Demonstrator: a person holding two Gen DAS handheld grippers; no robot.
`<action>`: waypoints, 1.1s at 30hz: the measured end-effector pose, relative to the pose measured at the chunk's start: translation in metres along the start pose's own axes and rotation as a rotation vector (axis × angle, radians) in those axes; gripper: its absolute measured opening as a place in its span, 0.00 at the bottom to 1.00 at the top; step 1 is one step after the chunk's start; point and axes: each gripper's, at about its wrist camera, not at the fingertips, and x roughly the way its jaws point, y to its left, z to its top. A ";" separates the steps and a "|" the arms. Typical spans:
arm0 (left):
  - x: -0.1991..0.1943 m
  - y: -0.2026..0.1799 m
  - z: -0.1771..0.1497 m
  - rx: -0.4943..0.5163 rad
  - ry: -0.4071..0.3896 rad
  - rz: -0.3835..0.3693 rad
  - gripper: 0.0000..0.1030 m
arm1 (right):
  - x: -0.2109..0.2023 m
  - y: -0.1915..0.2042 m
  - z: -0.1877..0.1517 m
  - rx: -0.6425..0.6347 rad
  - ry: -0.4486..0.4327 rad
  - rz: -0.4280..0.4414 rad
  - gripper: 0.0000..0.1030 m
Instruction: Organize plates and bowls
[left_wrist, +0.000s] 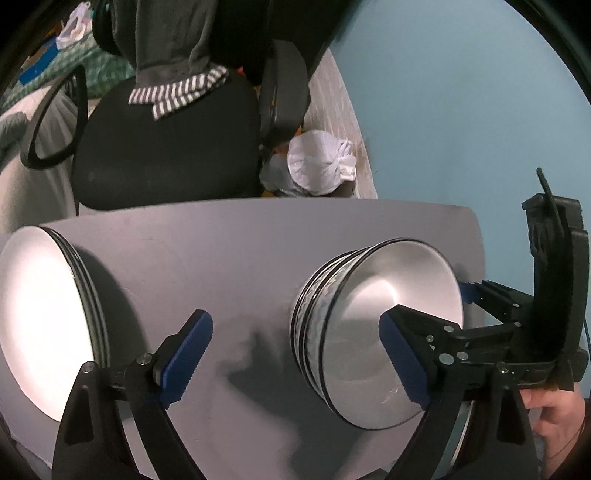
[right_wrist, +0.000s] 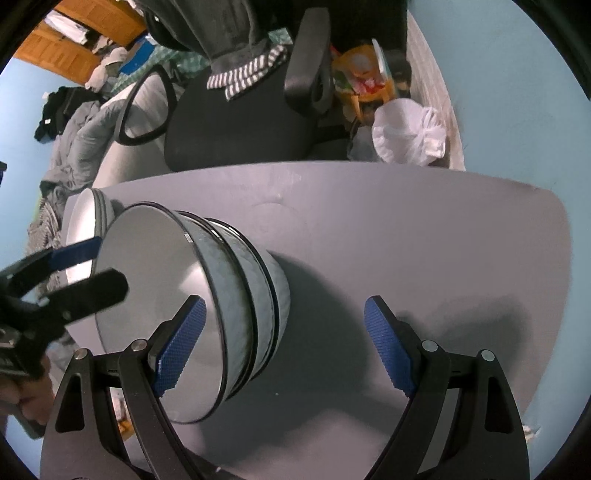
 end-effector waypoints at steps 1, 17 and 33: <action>0.002 0.001 -0.001 -0.003 0.002 -0.004 0.87 | 0.002 0.000 0.001 0.001 0.004 -0.001 0.83; 0.026 0.015 -0.002 -0.051 0.109 -0.103 0.50 | 0.007 0.012 0.001 -0.035 0.001 0.027 0.67; 0.024 0.009 -0.007 -0.035 0.074 -0.122 0.35 | 0.009 0.018 0.003 -0.038 0.010 0.101 0.51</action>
